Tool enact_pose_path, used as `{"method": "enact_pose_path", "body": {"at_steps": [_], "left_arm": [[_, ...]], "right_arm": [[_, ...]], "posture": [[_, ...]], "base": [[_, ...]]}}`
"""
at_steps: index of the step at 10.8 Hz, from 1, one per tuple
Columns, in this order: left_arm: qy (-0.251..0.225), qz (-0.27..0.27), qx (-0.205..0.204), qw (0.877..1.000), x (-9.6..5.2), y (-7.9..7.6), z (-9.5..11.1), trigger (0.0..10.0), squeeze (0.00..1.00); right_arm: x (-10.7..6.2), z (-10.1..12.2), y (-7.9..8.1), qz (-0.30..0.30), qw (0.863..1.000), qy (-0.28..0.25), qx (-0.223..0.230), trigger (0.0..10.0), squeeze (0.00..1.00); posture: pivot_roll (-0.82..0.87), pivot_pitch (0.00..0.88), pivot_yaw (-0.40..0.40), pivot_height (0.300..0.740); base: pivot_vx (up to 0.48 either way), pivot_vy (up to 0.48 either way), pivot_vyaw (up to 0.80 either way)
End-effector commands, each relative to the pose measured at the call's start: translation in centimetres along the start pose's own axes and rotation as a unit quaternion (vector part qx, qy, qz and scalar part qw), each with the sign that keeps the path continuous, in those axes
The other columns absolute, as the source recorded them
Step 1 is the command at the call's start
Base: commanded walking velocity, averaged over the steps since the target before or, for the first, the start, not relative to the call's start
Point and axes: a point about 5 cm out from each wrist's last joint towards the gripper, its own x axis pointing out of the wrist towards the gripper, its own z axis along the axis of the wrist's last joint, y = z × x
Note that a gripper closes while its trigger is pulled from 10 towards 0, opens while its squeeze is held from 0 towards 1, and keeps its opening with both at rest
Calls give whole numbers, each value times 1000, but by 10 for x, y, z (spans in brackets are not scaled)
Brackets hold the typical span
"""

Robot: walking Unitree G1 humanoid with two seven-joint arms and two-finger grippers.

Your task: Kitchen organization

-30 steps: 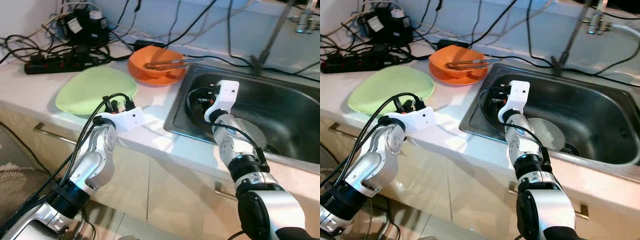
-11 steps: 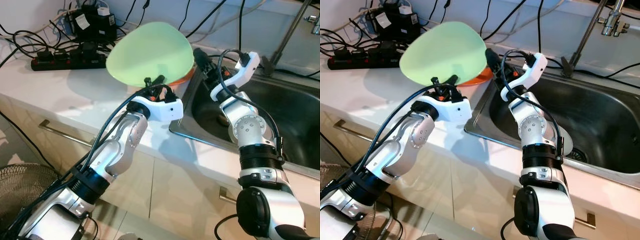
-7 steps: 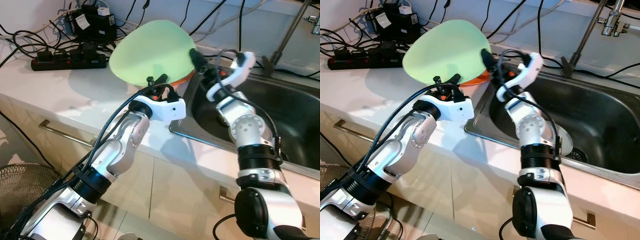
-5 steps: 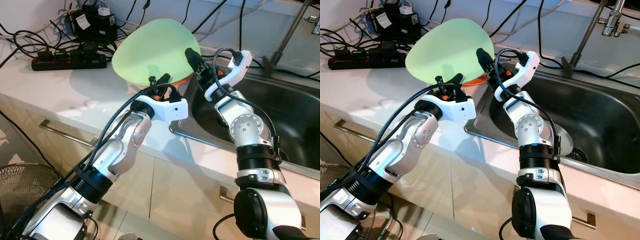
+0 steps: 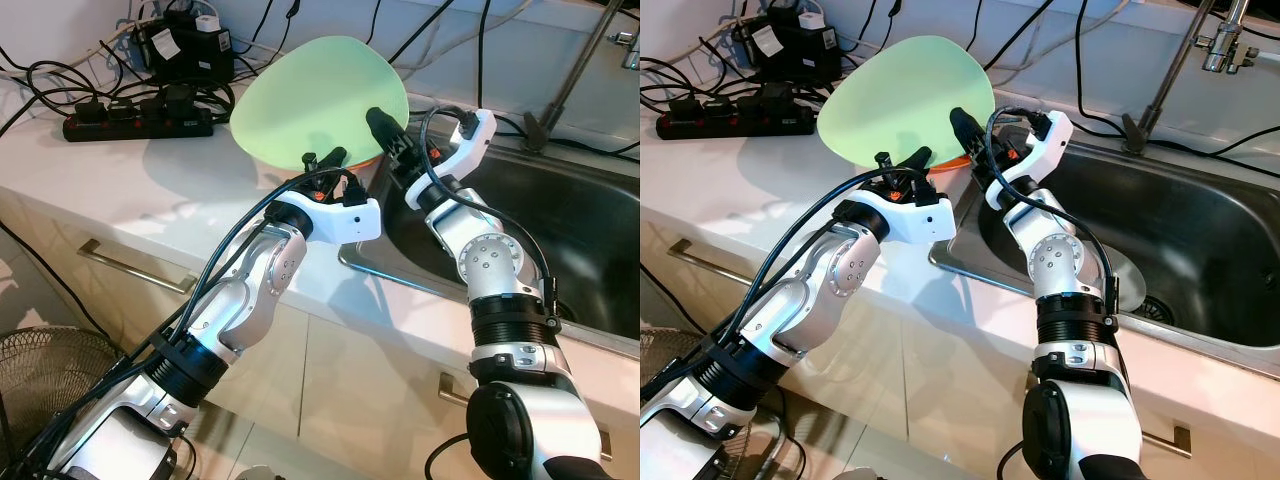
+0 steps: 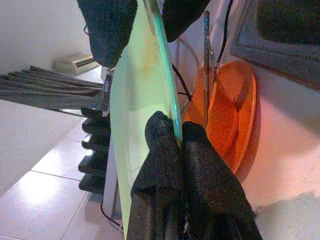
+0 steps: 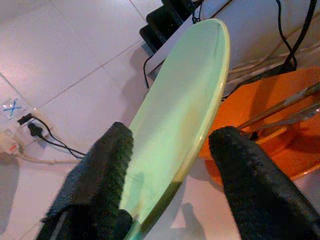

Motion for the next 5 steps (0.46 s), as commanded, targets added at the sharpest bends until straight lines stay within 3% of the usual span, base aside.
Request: {"method": "enact_pose_path", "body": {"at_steps": [1,5], "left_arm": [[-17,46,11,999,4,19,7,10000,0],[-24,47,18,998,4,19,8,10000,0]], "right_arm": [[-1,1,2,2,1000,1,0,0,0],[-1,-2,2,0,1000,5,2,0,0]], "posture": [[224,0,-31,717],[225,0,-32,717]], "base": [[0,0,0],[0,0,0]]}}
